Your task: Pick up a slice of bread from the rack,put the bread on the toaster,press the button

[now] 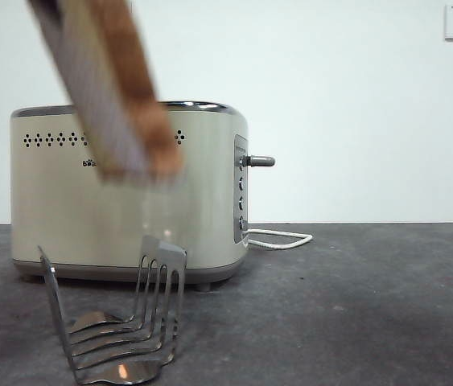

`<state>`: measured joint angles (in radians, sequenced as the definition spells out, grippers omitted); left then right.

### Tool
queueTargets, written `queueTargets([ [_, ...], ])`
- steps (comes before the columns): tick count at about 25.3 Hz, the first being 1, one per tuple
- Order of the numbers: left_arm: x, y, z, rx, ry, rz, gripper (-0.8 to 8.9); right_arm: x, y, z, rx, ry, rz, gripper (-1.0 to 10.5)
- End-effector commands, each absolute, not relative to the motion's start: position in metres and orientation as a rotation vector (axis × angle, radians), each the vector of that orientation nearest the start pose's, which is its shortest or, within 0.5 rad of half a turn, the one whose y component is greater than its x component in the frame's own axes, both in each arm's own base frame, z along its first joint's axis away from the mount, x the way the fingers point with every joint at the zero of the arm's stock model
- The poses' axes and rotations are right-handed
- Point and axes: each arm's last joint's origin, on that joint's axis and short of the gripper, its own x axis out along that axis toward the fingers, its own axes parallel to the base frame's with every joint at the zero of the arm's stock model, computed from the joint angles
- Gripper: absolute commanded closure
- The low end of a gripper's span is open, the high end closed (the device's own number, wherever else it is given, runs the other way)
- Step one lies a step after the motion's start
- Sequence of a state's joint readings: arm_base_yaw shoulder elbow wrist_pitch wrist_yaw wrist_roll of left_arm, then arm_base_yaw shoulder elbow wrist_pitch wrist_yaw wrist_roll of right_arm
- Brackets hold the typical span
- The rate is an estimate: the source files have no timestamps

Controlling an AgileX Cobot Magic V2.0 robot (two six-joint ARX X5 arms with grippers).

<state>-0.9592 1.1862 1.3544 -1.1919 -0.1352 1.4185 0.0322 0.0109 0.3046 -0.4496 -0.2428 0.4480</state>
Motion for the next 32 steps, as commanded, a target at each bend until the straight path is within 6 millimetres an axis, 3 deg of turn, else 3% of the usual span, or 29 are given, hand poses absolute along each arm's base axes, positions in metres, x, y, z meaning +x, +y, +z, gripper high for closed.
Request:
queueTargets([
  [1,0.114,-0.157,0.408,1.608,0.206,-1.230,8.23,0.067,0.009,0.221,0.452,0.207,0.239,9.5],
  [6,0.109,-0.139,0.483,1.419,0.157,-0.954,8.23,0.067,0.009,0.221,0.453,0.207,0.238,9.5],
  [10,0.119,-0.136,0.504,1.419,0.171,-0.795,8.23,0.067,0.009,0.221,0.453,0.207,0.239,9.5],
  [26,0.180,-0.150,0.483,1.402,0.417,-0.667,8.24,0.067,0.010,0.221,0.456,0.216,0.268,9.5],
  [32,0.192,-0.152,0.476,1.353,0.438,-0.743,8.25,0.067,0.010,0.221,0.456,0.216,0.268,9.5],
])
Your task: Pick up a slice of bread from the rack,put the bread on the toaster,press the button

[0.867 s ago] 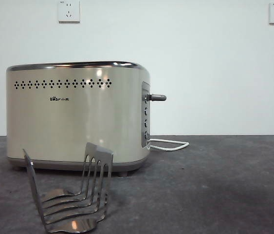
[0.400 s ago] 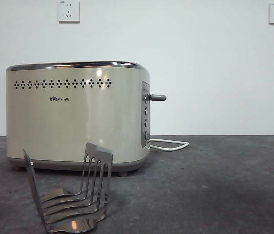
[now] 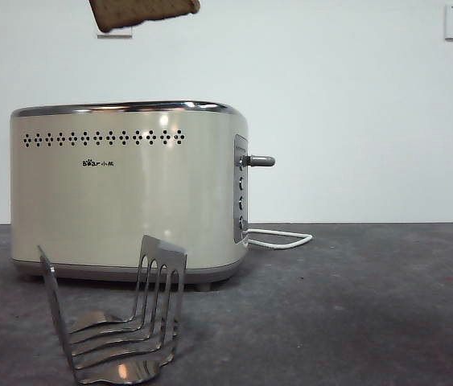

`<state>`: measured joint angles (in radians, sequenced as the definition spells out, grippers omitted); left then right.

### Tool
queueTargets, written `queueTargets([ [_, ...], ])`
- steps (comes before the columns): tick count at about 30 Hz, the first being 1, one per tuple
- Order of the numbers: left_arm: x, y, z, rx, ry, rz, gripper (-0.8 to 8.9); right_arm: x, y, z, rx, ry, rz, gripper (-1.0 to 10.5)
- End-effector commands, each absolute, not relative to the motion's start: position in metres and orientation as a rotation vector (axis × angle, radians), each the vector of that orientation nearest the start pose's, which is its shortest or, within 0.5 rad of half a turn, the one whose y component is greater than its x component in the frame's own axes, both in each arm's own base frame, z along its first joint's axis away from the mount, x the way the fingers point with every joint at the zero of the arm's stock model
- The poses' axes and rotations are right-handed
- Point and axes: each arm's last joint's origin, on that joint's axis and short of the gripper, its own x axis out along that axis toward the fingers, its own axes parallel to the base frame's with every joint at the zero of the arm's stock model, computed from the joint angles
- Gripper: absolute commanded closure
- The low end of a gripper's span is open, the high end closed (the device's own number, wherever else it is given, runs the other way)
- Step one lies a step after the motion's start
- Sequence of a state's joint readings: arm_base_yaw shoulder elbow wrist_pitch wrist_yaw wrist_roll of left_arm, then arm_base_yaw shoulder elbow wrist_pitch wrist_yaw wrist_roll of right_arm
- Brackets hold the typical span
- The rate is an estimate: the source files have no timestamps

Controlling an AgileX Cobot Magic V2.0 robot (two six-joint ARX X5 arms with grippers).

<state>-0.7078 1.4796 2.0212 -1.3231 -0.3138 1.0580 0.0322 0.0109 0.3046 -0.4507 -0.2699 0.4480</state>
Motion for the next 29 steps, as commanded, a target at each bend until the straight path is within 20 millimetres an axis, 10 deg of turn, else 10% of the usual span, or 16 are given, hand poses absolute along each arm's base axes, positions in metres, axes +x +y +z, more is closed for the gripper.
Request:
queueTargets([
  [1,0.194,-0.152,0.475,1.353,0.446,-0.737,8.25,0.067,0.010,0.221,0.456,0.216,0.268,9.5],
  [29,0.199,-0.154,0.455,1.359,0.545,-0.717,8.25,0.067,0.011,0.221,0.456,0.223,0.300,9.5],
])
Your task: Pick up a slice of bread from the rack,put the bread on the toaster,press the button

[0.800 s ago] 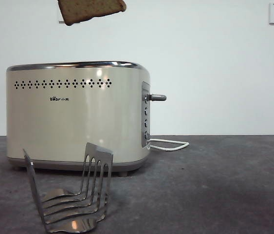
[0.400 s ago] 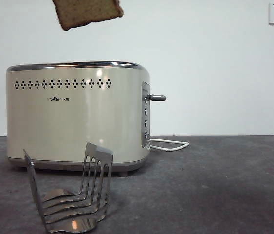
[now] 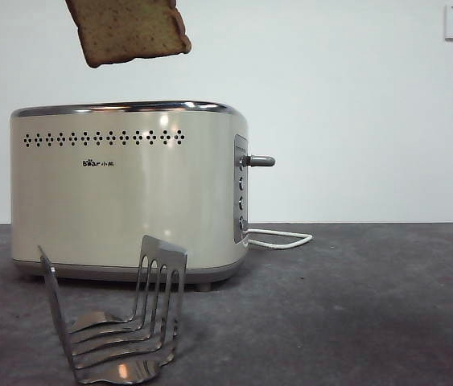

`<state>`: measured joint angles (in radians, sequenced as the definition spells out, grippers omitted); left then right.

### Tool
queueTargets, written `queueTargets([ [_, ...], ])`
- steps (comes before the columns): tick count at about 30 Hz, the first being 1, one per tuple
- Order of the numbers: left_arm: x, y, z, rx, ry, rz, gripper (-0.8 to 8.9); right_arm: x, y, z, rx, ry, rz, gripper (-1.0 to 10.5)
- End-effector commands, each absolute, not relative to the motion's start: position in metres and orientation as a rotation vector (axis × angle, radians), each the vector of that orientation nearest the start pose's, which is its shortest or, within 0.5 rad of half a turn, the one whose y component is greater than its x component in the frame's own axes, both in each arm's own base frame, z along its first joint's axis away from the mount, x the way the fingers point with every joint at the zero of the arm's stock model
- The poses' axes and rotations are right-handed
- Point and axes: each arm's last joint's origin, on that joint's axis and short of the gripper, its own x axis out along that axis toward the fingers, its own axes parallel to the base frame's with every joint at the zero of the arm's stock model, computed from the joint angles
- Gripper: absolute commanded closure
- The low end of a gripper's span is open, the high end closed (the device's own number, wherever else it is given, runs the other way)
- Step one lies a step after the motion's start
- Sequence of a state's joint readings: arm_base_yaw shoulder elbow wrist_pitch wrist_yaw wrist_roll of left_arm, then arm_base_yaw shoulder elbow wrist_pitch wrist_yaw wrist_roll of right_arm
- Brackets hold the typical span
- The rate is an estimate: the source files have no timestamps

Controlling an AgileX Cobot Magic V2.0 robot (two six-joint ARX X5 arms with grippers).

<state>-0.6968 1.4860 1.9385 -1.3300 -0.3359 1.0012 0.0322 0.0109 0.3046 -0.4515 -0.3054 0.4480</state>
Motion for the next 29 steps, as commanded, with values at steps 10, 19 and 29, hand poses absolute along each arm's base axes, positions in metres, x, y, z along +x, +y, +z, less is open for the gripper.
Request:
queueTargets([
  [10,0.213,-0.151,0.431,1.422,0.643,-0.739,8.24,0.067,0.011,0.221,0.456,0.222,0.301,9.5],
  [19,0.223,-0.150,0.426,1.403,0.663,-0.774,8.23,0.067,0.011,0.221,0.455,0.223,0.301,9.5],
  [29,0.247,-0.163,0.403,1.407,0.756,-0.800,8.23,0.067,0.011,0.221,0.456,0.224,0.302,9.5],
])
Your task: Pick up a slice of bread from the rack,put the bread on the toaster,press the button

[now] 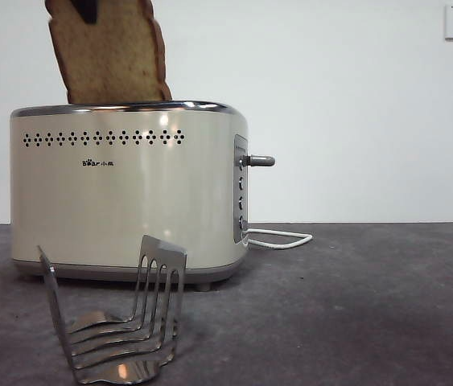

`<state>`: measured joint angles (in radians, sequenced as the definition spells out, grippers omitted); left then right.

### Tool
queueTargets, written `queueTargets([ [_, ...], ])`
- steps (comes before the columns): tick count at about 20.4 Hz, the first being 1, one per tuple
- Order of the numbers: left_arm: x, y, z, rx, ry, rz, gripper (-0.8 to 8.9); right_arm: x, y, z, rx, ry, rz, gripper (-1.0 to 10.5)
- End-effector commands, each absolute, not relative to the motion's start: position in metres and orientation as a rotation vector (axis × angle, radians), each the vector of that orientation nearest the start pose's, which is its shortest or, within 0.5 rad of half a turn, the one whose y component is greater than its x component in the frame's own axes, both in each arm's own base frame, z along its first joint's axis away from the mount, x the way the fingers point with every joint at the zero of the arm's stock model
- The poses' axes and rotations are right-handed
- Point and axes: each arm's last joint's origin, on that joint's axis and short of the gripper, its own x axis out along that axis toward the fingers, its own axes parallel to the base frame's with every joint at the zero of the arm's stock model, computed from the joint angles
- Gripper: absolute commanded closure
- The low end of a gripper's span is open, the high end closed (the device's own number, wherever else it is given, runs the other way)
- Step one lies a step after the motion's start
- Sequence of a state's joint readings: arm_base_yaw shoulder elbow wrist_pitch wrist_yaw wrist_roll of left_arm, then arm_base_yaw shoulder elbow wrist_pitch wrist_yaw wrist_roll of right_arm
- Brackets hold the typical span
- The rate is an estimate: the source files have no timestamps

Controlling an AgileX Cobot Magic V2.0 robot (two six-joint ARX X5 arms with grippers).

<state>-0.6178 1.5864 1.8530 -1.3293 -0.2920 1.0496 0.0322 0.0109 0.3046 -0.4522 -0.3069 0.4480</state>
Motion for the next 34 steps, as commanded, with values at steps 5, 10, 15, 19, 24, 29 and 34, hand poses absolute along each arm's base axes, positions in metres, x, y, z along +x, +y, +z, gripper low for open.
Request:
queueTargets([
  [5,0.259,-0.171,0.389,1.416,0.798,-0.827,8.23,0.067,0.011,0.221,0.456,0.224,0.304,9.5],
  [10,0.283,-0.181,0.371,1.359,0.821,-0.785,8.22,0.067,0.011,0.221,0.456,0.225,0.307,9.5],
  [15,0.295,-0.183,0.357,1.347,0.878,-0.785,8.14,0.067,0.011,0.220,0.457,0.228,0.307,9.5],
  [19,0.293,-0.180,0.360,1.344,0.876,-0.780,6.36,0.067,0.011,0.220,0.456,0.228,0.302,9.5],
  [24,0.279,-0.171,0.385,1.273,0.785,-0.709,3.04,0.067,0.011,0.220,0.487,0.241,0.294,9.5],
  [29,0.228,-0.139,0.441,1.118,0.618,-0.588,3.08,0.066,0.010,0.216,0.587,0.293,0.256,9.5],
  [34,0.152,-0.097,0.487,0.791,0.457,-0.526,4.97,0.072,0.014,0.223,0.659,0.290,0.381,9.5],
])
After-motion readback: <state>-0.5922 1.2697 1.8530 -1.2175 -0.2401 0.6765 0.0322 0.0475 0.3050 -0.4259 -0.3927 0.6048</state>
